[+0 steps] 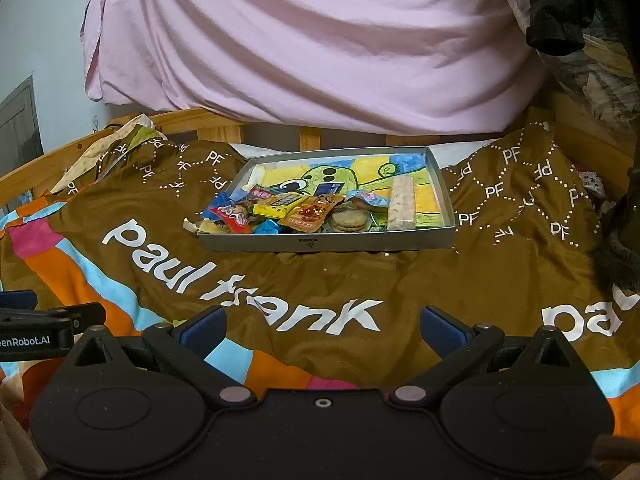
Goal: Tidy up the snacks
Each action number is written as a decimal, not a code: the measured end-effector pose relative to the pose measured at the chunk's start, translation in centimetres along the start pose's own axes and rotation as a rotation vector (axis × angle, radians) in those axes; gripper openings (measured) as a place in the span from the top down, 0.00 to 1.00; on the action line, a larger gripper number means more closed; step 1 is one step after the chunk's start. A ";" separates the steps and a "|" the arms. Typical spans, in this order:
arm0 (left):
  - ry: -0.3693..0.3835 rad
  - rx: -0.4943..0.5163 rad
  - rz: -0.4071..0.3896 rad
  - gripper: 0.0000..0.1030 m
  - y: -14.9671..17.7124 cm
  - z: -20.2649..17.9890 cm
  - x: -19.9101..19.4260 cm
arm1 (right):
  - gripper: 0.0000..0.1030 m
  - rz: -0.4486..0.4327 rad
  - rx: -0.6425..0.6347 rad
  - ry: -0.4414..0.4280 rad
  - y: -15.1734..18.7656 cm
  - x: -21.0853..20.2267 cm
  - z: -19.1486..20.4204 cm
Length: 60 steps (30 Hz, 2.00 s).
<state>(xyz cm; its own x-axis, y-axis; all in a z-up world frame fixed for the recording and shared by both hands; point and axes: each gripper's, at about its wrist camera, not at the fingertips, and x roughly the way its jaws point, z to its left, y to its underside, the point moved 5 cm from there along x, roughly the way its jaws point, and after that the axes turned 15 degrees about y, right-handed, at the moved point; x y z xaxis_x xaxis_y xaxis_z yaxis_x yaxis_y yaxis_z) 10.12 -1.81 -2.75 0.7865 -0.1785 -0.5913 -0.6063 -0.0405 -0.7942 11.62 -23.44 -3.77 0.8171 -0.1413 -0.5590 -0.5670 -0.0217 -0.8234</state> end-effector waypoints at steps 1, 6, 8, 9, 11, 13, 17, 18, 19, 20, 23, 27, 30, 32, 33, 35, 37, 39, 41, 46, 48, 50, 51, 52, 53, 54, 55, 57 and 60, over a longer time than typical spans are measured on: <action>-0.003 0.002 -0.004 0.00 0.0 0.0 -0.1 | 0.01 -0.001 0.000 0.001 0.0 0.0 0.0; 0.004 0.006 -0.001 0.00 0.1 -0.2 -0.1 | 0.01 -0.004 -0.001 0.003 0.0 -0.1 0.0; 0.003 0.013 0.001 0.00 0.1 -0.3 -0.1 | 0.01 -0.004 -0.003 0.001 0.0 -0.1 0.0; 0.003 0.015 0.000 0.00 0.1 -0.3 -0.2 | 0.01 -0.003 -0.004 0.000 0.0 -0.1 0.0; 0.004 0.015 0.000 0.00 0.1 -0.4 -0.2 | 0.01 -0.002 -0.005 -0.001 0.0 -0.1 0.1; 0.000 0.015 0.005 0.00 0.2 -0.3 0.0 | 0.01 -0.002 -0.003 -0.003 0.0 -0.1 0.0; -0.013 0.008 0.012 0.00 0.2 -0.1 0.1 | 0.01 0.004 -0.001 -0.003 0.0 -0.1 0.1; -0.015 0.005 0.014 0.00 0.2 -0.1 0.1 | 0.01 0.006 -0.002 -0.003 0.0 -0.1 0.1; -0.016 0.002 0.016 0.00 0.2 0.0 0.2 | 0.01 0.007 -0.003 -0.003 0.0 -0.1 0.2; -0.017 0.001 0.017 0.00 0.3 0.0 0.2 | 0.01 0.007 -0.005 -0.004 0.0 -0.1 0.2; -0.017 0.002 0.020 0.00 0.3 0.1 0.3 | 0.01 0.005 -0.008 -0.008 0.0 -0.1 0.3; -0.009 0.006 0.022 0.00 0.4 0.0 0.3 | 0.01 0.008 -0.006 -0.007 0.1 0.0 0.3; -0.008 0.004 0.025 0.00 0.4 0.0 0.4 | 0.01 0.008 -0.005 -0.007 0.1 0.0 0.3; -0.007 0.004 0.024 0.00 0.4 0.0 0.4 | 0.01 0.008 -0.005 -0.007 0.1 0.0 0.2; -0.007 0.004 0.024 0.00 0.4 0.0 0.4 | 0.01 0.008 -0.005 -0.007 0.1 0.0 0.3; -0.005 0.005 0.023 0.00 0.4 0.0 0.4 | 0.01 0.008 -0.006 -0.007 0.1 0.0 0.2; -0.005 0.005 0.024 0.00 0.4 0.0 0.4 | 0.01 0.008 -0.005 -0.006 0.1 0.0 0.3; -0.005 0.005 0.024 0.00 0.4 -0.1 0.4 | 0.01 0.008 -0.005 -0.006 0.1 0.0 0.2; -0.005 0.004 0.024 0.00 0.4 -0.1 0.4 | 0.01 0.008 -0.005 -0.006 0.1 0.0 0.3; -0.001 0.007 0.025 0.00 0.4 -0.1 0.4 | 0.01 0.008 -0.005 -0.006 0.1 0.0 0.3; 0.000 0.009 0.027 0.00 0.5 -0.1 0.4 | 0.01 0.008 -0.005 -0.006 0.1 0.0 0.3; 0.001 0.009 0.028 0.00 0.4 -0.1 0.4 | 0.01 0.008 -0.006 -0.006 0.1 0.0 0.2; 0.000 0.008 0.028 0.00 0.4 -0.1 0.4 | 0.01 0.008 -0.006 -0.006 0.1 0.0 0.2; 0.000 0.009 0.028 0.00 0.4 -0.1 0.4 | 0.01 0.008 -0.005 -0.006 0.1 0.0 0.2; 0.000 0.009 0.027 0.00 0.4 -0.1 0.4 | 0.01 0.008 -0.006 -0.006 0.1 0.0 0.3; 0.001 0.008 0.027 0.00 0.4 0.0 0.4 | 0.01 0.008 -0.006 -0.006 0.1 0.0 0.2; 0.001 0.009 0.028 0.00 0.4 0.0 0.4 | 0.01 0.008 -0.006 -0.007 0.1 0.0 0.2; 0.000 0.009 0.028 0.00 0.4 0.0 0.4 | 0.01 0.008 -0.006 -0.006 0.1 0.0 0.3; -0.001 0.008 0.028 0.00 0.4 0.0 0.4 | 0.01 0.008 -0.006 -0.006 0.1 0.0 0.3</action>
<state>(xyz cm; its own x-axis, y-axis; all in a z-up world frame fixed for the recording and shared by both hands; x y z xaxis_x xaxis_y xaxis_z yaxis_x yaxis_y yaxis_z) 10.17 -1.92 -3.34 0.7696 -0.1783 -0.6131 -0.6268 -0.0279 -0.7787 11.56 -23.17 -3.85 0.8129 -0.1354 -0.5665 -0.5745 -0.0261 -0.8181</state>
